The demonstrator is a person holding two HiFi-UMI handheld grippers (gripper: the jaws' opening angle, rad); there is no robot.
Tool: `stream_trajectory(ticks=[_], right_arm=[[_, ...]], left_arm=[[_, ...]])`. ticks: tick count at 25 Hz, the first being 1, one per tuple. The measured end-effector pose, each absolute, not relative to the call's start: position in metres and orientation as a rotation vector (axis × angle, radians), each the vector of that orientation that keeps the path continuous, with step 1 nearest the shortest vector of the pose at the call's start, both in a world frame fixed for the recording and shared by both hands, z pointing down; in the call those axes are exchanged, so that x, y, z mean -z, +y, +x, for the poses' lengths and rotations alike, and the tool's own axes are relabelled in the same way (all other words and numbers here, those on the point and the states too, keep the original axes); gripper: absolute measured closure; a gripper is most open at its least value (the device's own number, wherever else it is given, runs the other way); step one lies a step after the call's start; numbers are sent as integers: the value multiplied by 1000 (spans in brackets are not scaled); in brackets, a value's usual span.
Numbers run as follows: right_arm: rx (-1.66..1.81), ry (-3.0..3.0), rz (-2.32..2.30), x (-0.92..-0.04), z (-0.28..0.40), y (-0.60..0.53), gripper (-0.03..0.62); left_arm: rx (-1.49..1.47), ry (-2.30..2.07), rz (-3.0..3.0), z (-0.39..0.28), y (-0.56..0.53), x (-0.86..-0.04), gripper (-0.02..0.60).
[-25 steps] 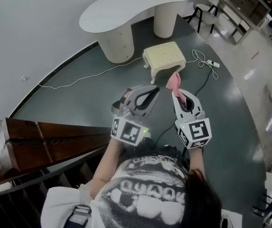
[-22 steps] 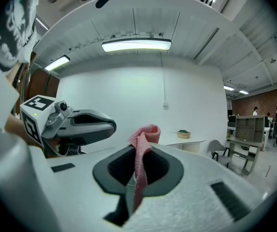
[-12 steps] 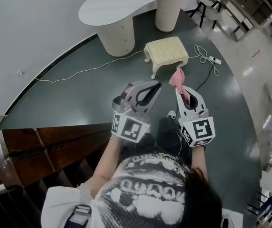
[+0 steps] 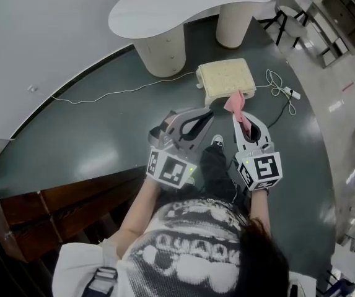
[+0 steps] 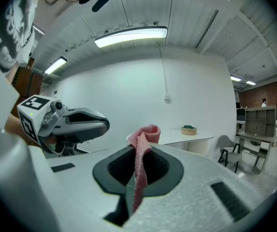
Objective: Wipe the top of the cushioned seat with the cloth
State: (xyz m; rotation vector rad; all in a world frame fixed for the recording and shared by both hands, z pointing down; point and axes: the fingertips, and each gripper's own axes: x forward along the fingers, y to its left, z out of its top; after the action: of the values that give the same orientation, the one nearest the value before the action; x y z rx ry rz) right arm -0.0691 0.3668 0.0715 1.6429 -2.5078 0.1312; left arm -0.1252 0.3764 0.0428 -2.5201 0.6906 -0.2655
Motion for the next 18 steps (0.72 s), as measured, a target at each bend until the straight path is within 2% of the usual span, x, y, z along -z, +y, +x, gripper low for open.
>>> stream_trajectory(ticks=[11, 18], right_arm=[[-173, -2574, 1574, -78, 38, 222, 585], [-223, -2601, 1506, -103, 71, 174, 585]], left_arm=[[372, 699, -2485, -16, 231, -49, 569], [437, 731, -2461, 19, 179, -58, 569]])
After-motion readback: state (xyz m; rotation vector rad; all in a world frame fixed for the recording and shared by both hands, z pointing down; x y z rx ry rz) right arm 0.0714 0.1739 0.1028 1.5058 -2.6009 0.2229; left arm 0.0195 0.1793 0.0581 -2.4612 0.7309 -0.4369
